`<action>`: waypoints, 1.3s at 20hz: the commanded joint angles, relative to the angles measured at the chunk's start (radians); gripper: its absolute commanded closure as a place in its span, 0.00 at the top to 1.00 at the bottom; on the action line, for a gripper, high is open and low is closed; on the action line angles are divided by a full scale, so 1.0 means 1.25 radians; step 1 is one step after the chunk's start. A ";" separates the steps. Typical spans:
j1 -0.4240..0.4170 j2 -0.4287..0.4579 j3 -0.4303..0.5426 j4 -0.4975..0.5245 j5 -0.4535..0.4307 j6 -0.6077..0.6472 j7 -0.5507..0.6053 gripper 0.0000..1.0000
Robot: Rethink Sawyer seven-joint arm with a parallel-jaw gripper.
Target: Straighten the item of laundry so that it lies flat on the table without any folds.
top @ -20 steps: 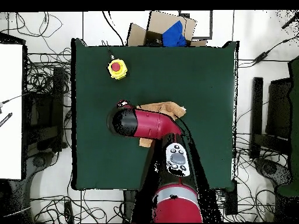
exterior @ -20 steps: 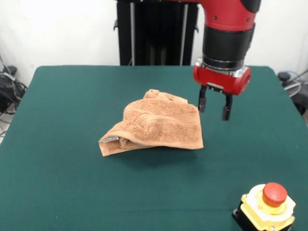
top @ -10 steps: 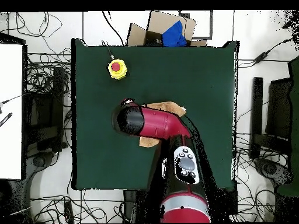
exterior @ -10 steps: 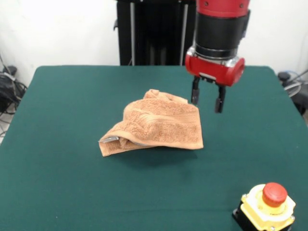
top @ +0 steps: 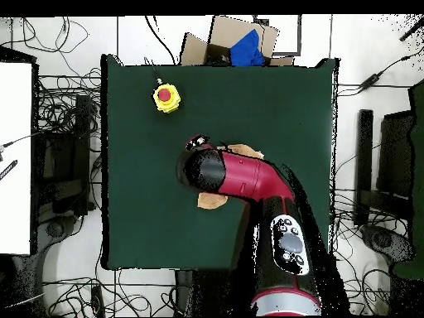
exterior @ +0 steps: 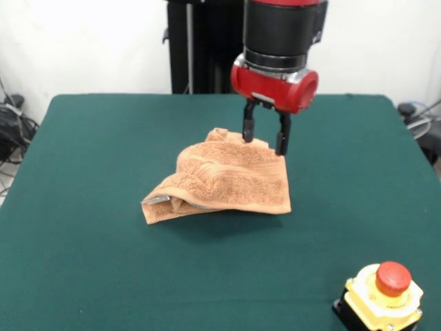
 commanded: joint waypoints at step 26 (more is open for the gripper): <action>-0.106 0.058 0.028 -0.064 -0.181 0.089 -0.063 1.00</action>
